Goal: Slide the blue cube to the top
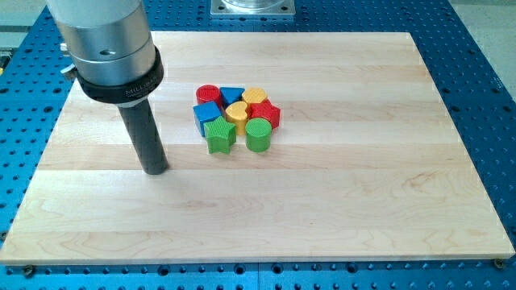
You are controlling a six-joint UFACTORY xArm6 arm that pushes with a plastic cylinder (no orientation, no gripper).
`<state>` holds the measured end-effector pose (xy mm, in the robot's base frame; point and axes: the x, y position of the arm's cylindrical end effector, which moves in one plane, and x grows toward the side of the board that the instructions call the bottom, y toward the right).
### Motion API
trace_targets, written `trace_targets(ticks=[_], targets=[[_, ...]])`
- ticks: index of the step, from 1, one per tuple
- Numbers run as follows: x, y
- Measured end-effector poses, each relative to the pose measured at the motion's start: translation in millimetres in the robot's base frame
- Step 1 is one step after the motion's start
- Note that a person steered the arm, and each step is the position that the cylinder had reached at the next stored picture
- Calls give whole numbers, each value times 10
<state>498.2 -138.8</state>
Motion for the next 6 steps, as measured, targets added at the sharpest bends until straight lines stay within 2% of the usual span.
trace_targets(ticks=[3,4,6], targets=[[90,0],[-147,2],[-257,464]])
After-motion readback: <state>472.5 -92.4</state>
